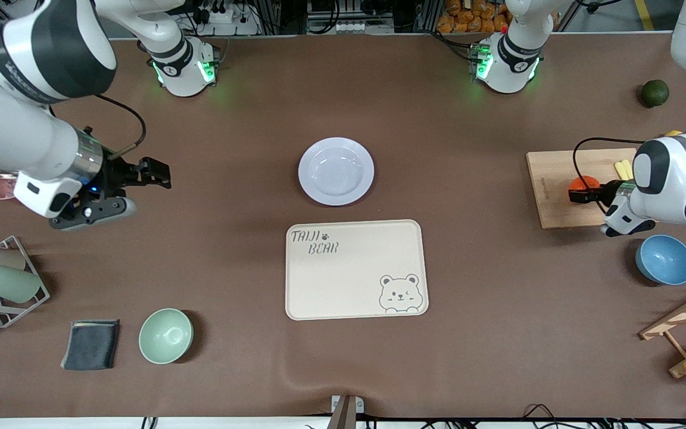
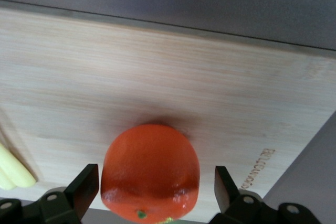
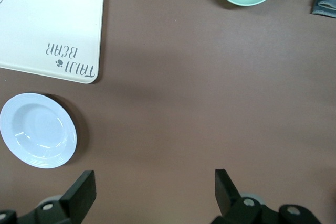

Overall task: Place orange and plate with both arms
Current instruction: 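Carry the orange with the left gripper over the white plate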

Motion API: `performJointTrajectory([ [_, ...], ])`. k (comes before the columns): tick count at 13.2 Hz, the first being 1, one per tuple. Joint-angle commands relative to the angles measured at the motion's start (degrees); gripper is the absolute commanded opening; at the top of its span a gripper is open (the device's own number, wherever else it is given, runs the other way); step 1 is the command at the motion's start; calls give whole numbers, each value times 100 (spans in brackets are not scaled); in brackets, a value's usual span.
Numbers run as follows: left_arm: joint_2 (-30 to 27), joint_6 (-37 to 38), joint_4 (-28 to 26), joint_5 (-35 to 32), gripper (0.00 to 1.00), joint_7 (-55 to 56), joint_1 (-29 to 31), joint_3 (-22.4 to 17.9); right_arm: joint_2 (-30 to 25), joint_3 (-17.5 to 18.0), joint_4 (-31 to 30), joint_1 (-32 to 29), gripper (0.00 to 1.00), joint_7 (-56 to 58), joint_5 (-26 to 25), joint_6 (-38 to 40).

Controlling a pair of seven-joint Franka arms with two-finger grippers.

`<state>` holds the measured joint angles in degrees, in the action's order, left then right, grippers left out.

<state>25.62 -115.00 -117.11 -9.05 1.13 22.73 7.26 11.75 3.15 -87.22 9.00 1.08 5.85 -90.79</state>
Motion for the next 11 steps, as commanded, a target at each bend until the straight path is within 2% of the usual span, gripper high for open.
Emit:
performJointTrajectory([
  [1,109,-67,65,-124,58,2,74,38,21,-34,144,49,100,33,92,70],
  [3,101,-75,65,-89,19,10,74,56,29,-34,144,49,100,33,92,61],
  [4,66,-67,83,-63,11,19,65,56,29,-34,144,58,100,33,92,61],
  [6,-196,29,118,-62,9,-24,21,117,29,-34,144,163,100,42,83,61],
  [7,-407,195,118,-54,8,-42,3,326,29,-42,144,181,100,42,75,61],
  [9,-611,678,432,121,6,97,12,1011,29,-42,144,181,100,42,75,61],
  [11,-541,1284,1012,674,6,920,-66,1635,29,-42,144,181,100,42,83,61],
])
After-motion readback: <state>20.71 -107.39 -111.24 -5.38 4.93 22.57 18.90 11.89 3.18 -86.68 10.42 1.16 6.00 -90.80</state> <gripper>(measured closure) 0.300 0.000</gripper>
